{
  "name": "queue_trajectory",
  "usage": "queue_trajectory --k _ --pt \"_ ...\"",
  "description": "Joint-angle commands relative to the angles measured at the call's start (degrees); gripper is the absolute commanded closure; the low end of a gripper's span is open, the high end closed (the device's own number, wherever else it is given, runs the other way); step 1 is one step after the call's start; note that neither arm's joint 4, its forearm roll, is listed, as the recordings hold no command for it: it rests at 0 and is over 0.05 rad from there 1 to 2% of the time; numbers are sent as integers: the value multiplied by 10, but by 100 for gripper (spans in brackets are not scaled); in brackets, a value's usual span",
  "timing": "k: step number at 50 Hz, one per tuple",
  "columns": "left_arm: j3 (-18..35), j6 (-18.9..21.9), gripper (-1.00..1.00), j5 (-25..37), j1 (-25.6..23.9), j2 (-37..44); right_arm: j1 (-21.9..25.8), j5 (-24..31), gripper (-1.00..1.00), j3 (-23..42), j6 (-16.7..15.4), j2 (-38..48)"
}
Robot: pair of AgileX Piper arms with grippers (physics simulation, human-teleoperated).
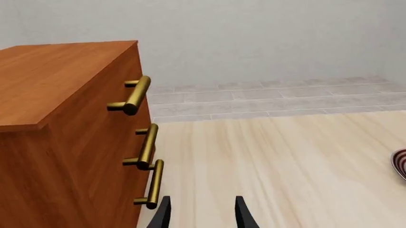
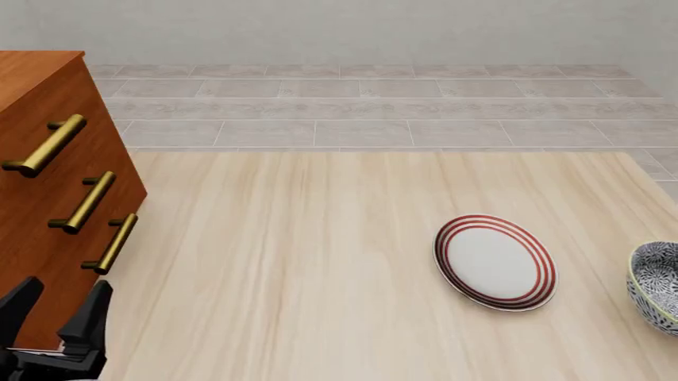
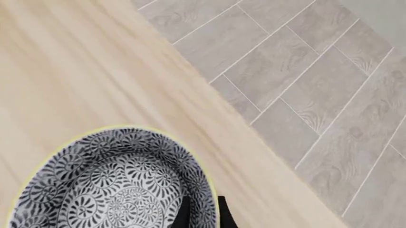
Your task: Put the bowl on top of the cabinet.
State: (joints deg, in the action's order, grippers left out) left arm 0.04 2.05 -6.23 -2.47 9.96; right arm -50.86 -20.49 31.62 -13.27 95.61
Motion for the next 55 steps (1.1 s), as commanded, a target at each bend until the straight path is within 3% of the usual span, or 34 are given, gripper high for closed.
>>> queue_trajectory --k 1,13,16,55 --pt "0 0 -100 3 -1 -4 6 4 100 -4 8 3" --pt "0 -2 -100 8 1 -11 12 39 100 -2 0 -54" --pt "0 -1 -100 10 1 -14 9 39 100 -6 -22 -71" --pt "0 1 -100 14 0 -21 75 173 100 37 1 -253"
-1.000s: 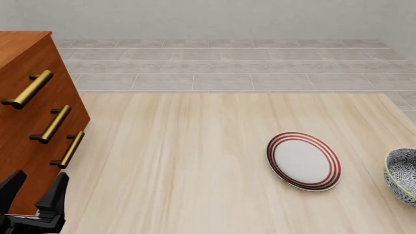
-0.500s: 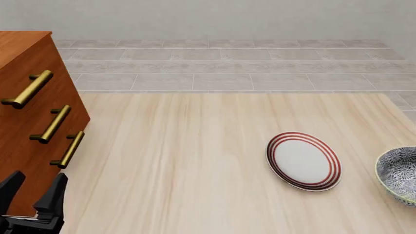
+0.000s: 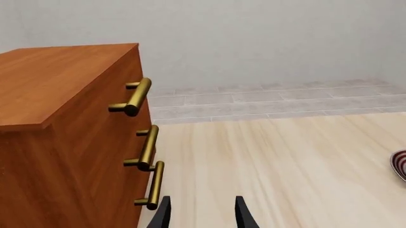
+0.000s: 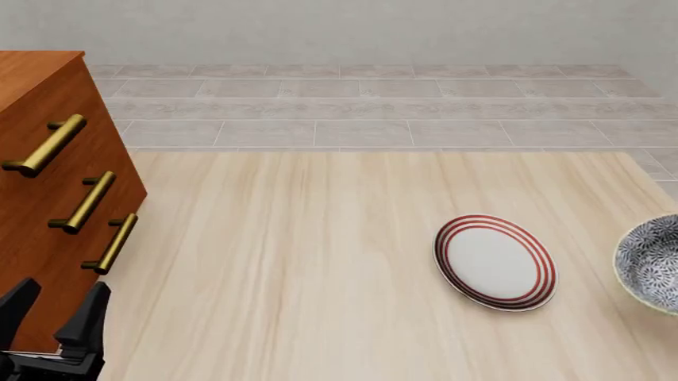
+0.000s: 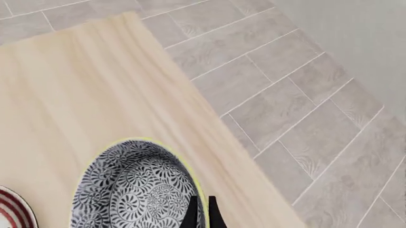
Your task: Put the bowl on top of the cabinet.
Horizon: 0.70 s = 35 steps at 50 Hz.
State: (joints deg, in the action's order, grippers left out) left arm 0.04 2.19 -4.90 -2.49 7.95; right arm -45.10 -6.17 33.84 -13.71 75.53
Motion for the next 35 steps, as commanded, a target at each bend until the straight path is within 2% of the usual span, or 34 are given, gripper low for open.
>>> queue_trajectory --k 1,7,15,17,35 --pt "0 0 -100 0 0 -1 24 30 100 14 9 -71" --pt "0 -1 -100 -1 0 0 43 34 100 13 -2 -95" --pt "0 -1 -100 1 0 -3 59 42 100 19 5 -115" --pt "0 -1 -100 0 0 -2 69 50 100 24 19 -118" --pt "0 -1 -100 4 -1 -8 135 70 100 43 24 -139"
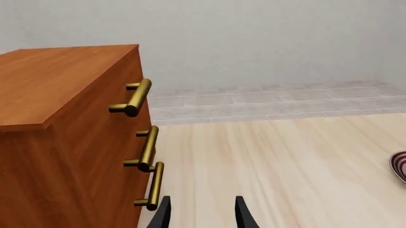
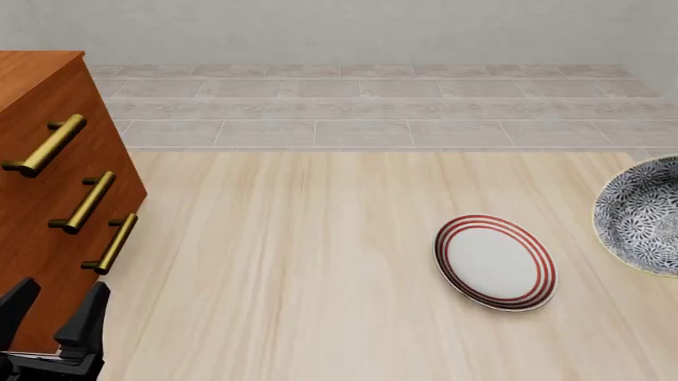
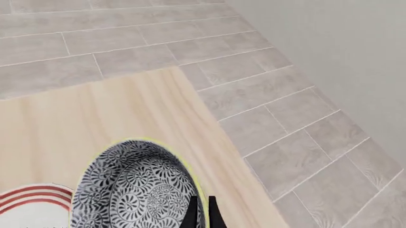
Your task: Put the bowl on top of the cabinet.
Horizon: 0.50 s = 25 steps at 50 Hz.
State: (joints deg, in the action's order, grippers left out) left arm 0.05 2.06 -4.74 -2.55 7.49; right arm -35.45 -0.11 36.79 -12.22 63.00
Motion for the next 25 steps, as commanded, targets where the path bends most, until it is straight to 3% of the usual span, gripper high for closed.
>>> queue_trajectory --k 1,25 --pt "0 0 -100 3 0 -4 42 9 100 14 9 -14" --pt "0 -5 -100 8 -4 -17 142 17 100 41 23 -14"
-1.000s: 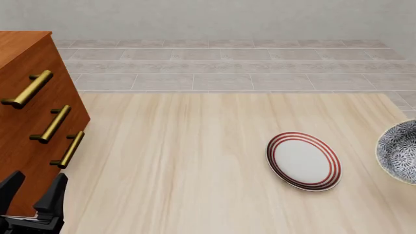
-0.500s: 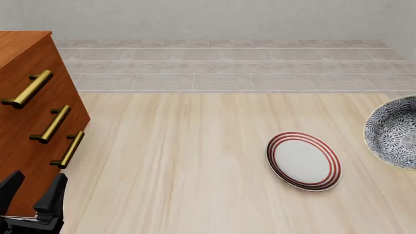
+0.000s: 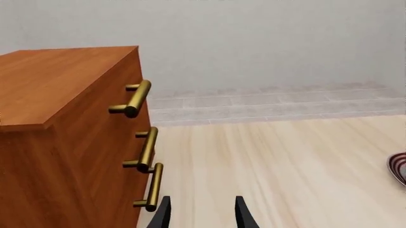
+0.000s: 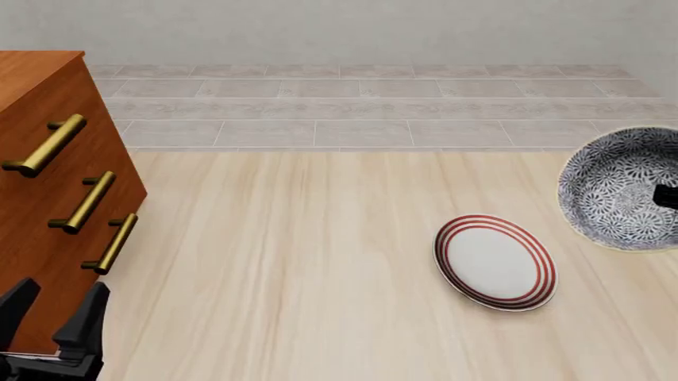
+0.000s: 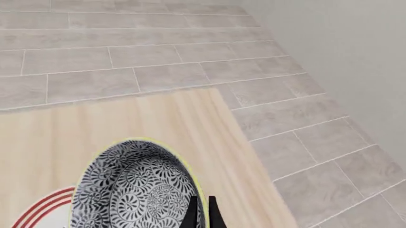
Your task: Put the bowl on top of the cabinet.
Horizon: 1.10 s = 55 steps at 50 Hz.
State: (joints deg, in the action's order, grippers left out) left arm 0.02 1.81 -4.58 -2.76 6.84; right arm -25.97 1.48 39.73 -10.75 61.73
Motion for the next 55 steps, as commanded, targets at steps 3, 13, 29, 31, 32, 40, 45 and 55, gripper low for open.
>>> queue_trajectory --k 3,13,29,31,32,40,45,55 --pt "0 -3 -100 9 -3 -16 59 0 100 13 10 1" --pt "0 -6 -100 14 -4 -24 99 -4 100 13 7 9" --pt "0 -10 -100 24 -4 -36 171 -3 100 40 14 29" --pt "0 -11 -100 26 -3 -39 183 -5 100 42 12 34" --pt "0 -11 -100 27 -2 -40 186 -6 100 42 11 34" --pt "0 -13 -100 30 0 -48 213 -11 100 47 14 44" --pt "0 -13 -100 30 0 -48 234 -13 100 55 17 52" --pt "0 -14 -100 29 0 -47 279 -22 100 74 21 76"
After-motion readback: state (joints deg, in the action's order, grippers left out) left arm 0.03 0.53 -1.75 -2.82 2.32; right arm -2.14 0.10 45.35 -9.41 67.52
